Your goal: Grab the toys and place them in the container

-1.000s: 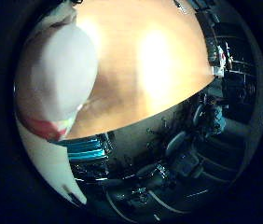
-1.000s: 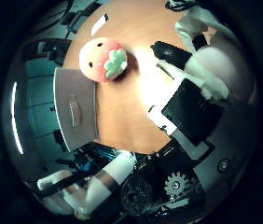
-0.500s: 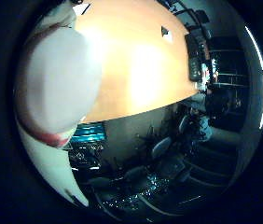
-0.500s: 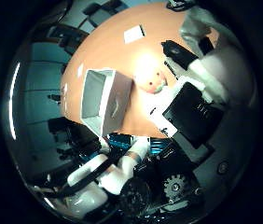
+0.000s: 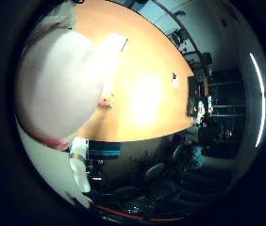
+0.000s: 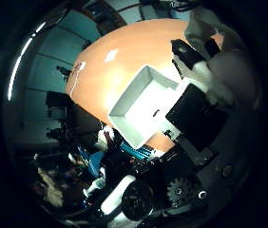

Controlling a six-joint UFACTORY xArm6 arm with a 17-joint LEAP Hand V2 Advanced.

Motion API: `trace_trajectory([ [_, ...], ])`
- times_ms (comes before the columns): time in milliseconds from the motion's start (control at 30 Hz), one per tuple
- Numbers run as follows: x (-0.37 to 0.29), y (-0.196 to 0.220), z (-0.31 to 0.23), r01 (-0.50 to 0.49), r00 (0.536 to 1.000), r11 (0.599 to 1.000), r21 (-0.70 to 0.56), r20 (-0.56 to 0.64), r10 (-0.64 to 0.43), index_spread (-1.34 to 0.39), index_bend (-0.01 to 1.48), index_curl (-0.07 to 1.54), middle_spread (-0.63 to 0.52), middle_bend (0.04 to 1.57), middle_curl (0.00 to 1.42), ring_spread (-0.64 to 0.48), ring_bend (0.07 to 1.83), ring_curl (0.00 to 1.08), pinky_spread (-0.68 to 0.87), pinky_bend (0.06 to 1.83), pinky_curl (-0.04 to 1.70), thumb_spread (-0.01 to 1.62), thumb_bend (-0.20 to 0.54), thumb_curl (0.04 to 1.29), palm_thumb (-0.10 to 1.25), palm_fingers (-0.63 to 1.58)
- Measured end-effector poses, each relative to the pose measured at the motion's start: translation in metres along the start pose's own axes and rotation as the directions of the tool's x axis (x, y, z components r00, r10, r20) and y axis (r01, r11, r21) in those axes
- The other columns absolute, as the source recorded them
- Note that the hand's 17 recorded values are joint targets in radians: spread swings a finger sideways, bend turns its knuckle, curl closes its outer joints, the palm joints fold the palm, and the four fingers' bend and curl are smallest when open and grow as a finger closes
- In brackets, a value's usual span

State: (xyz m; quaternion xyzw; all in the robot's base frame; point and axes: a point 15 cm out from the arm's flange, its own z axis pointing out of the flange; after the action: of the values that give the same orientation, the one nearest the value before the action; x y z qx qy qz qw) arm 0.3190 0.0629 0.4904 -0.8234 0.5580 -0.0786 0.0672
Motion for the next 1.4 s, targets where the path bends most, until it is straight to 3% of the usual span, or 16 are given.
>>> trace_trajectory([
  [333,-0.081,-0.047,-0.004,0.104,0.993,0.984,0.142,0.044,-0.111,-0.32,0.97,1.02,-0.22,1.20,1.02,-0.28,1.29,0.90,-0.21,1.20,1.09,0.93,-0.015,0.71,1.06,0.99],
  [700,-0.124,-0.052,0.074,0.123,0.985,0.981,0.149,0.104,-0.139,-0.33,0.96,1.03,-0.22,1.20,1.03,-0.29,1.28,0.93,-0.21,1.19,1.12,0.95,-0.019,0.72,1.00,1.00],
  [1133,-0.116,-0.050,0.107,0.096,0.988,0.978,0.183,0.099,-0.116,-0.32,0.95,1.01,-0.23,1.14,1.02,-0.29,1.26,0.92,-0.23,1.13,1.12,1.16,-0.021,0.52,0.93,1.03],
  [1267,-0.112,-0.046,0.108,0.092,0.989,0.982,0.167,0.098,-0.109,-0.34,0.70,0.91,-0.22,1.04,0.91,-0.28,1.17,0.81,-0.30,1.00,1.01,1.14,-0.031,0.44,0.82,1.01],
  [1400,-0.106,-0.032,0.113,0.096,0.990,0.990,0.106,0.095,-0.107,-0.40,0.40,0.81,-0.24,0.92,0.82,-0.29,1.10,0.72,-0.41,0.88,0.90,1.12,-0.030,0.39,0.73,0.75],
])
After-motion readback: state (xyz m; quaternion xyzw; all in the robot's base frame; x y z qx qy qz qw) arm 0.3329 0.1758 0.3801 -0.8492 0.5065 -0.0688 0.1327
